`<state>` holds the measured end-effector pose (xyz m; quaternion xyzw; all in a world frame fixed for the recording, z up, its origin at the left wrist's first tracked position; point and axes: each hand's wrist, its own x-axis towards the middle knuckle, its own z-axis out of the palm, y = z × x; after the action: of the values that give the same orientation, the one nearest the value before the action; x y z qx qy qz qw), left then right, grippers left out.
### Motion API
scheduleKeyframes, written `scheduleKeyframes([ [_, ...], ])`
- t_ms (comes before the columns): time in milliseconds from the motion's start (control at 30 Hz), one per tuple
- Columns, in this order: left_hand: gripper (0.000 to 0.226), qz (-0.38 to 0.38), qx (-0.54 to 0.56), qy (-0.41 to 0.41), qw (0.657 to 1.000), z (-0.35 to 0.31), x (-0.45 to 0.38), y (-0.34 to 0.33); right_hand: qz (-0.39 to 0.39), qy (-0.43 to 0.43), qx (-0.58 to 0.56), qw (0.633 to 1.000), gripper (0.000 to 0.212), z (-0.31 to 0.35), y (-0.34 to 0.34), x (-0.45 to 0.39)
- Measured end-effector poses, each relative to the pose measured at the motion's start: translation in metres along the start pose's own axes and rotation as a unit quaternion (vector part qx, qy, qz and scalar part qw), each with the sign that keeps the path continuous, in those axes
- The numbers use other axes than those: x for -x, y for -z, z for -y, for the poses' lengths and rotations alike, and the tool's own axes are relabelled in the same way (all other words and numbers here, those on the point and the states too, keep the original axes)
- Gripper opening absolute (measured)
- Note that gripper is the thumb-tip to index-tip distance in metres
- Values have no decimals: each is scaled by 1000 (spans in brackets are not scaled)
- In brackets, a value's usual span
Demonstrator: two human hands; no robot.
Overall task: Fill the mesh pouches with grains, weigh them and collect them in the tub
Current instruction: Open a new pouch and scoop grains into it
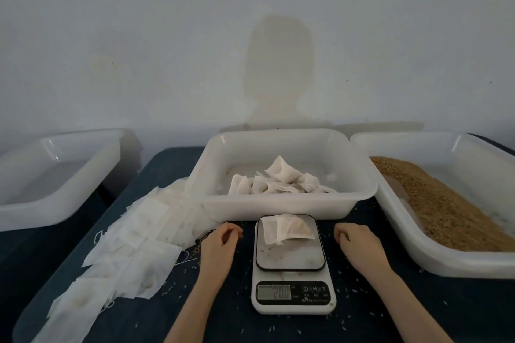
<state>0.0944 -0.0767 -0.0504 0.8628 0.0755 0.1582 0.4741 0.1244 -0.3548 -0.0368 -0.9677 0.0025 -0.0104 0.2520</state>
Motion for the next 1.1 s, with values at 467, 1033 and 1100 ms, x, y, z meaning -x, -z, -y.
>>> scheduleKeyframes([
  [467,32,132,-213,-219,943,-66,-3,-8,22,-2,-15,1000,32,-3,2,-4],
  [1033,15,-69,-83,-133,985,-105,-79,7,18,6,-41,999,34,-5,1,-2],
  [1100,21,58,-256,-105,959,-95,-81,3,18,7,-37,999,34,-6,0,-3],
])
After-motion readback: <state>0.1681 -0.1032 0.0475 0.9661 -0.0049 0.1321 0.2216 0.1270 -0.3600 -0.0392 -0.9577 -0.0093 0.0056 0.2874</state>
